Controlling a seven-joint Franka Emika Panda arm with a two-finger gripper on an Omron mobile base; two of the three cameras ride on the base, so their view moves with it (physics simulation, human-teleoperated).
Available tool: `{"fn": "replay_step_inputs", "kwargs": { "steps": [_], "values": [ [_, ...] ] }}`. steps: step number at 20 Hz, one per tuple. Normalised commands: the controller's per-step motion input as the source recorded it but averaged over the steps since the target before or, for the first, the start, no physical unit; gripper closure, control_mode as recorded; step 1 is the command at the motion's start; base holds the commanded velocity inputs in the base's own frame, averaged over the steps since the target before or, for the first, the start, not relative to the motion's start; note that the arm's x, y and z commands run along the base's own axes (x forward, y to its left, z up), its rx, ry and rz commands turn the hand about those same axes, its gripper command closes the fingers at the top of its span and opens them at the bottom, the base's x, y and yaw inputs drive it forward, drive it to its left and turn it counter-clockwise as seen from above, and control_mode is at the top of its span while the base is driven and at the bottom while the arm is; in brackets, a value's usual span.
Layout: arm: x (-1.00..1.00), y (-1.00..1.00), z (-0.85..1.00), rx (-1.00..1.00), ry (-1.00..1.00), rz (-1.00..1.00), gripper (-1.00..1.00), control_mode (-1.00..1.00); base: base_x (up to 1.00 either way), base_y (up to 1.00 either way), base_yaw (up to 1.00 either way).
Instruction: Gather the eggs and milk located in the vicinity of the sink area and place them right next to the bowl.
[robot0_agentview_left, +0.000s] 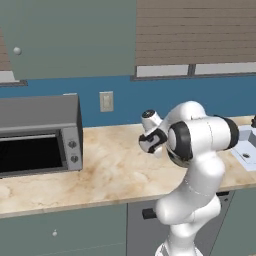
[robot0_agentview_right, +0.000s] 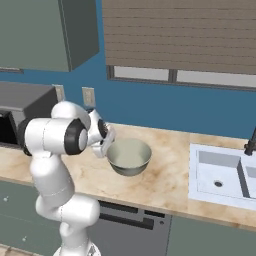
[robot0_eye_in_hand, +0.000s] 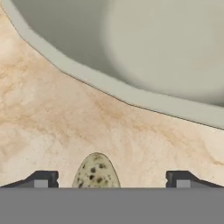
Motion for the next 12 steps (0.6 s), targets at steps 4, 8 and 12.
{"fn": "replay_step_inputs", "kwargs": {
  "steps": [4, 8, 12],
  "values": [
    [-0.21, 0.33, 0.34, 0.0, -0.15, 0.04, -1.0, -1.0, 0.0, 0.0, 0.0],
    [-0.32, 0.22, 0.58, 0.01, -0.16, 0.05, -1.0, -1.0, 0.0, 0.0, 0.0],
    [-0.58, 0.0, 0.75, 0.05, -0.13, 0.07, -1.0, -1.0, 0.0, 0.0, 0.0]
  ]
}}
